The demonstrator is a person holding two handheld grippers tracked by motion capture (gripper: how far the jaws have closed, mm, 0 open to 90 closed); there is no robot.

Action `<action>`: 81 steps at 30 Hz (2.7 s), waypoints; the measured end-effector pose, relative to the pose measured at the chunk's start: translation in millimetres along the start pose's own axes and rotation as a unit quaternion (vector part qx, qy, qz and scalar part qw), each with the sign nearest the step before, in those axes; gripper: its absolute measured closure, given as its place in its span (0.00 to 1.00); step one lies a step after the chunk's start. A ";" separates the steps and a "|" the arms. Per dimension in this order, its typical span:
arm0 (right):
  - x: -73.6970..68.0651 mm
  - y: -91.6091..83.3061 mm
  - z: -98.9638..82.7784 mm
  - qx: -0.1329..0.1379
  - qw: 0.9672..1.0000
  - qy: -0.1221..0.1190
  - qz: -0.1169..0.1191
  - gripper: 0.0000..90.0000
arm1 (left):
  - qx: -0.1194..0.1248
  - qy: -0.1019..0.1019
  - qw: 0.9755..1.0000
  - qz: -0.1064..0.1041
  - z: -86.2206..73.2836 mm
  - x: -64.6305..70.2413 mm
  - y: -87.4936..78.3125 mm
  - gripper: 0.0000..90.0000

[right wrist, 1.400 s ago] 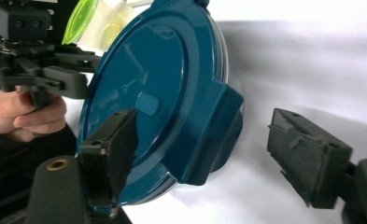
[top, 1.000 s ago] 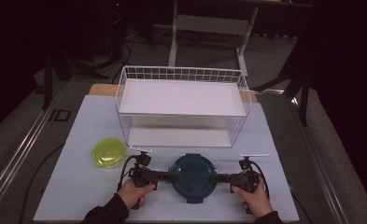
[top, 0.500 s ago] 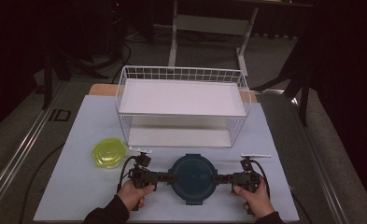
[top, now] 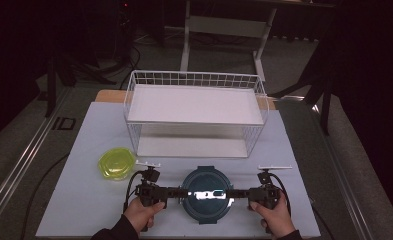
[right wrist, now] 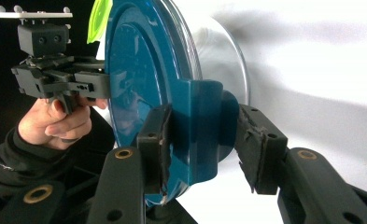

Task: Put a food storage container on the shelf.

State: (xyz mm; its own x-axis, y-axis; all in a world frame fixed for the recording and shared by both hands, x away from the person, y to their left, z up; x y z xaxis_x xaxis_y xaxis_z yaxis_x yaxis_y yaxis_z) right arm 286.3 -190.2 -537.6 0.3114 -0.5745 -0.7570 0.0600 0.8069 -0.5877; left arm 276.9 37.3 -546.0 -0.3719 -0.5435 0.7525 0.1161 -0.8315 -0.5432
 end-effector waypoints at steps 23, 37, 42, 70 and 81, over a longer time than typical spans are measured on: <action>-54.4 -40.2 46.2 0.053 0.996 -0.073 -0.010 0.63 | 0.051 0.040 0.998 -0.007 57.3 44.7 -45.0 0.62; -95.9 -61.9 94.4 0.084 0.992 -0.098 0.003 0.63 | 0.096 0.057 0.994 0.001 106.4 72.5 -86.5 0.63; -106.7 -67.7 112.8 0.089 0.991 -0.101 0.008 0.63 | 0.107 0.067 0.992 0.009 124.6 80.1 -98.8 0.62; -112.5 -80.6 210.6 0.108 0.993 -0.041 0.011 0.63 | 0.135 0.032 0.990 0.003 220.6 70.5 -112.8 0.62; -104.8 -75.7 226.2 0.119 0.991 -0.030 -0.047 0.68 | 0.135 0.046 0.990 0.015 226.3 58.8 -104.8 0.61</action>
State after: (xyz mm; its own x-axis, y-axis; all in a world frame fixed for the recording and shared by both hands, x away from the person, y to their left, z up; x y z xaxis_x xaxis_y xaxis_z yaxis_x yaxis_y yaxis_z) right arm 463.7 -160.0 -349.1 0.3500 -0.6448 -0.6796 0.3113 0.7643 -0.5648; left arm 451.3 66.5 -360.6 -0.4450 -0.5666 0.6935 0.3664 -0.8218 -0.4363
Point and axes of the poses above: each handheld gripper's, and its own axes: y roughly forward along the jaws, z roughly out of its top, x roughly to its right, the point moved 8 cm from there along y, roughly forward along the jaws, and after that the axes turned 5 degrees about -x, right-handed, at the moved point
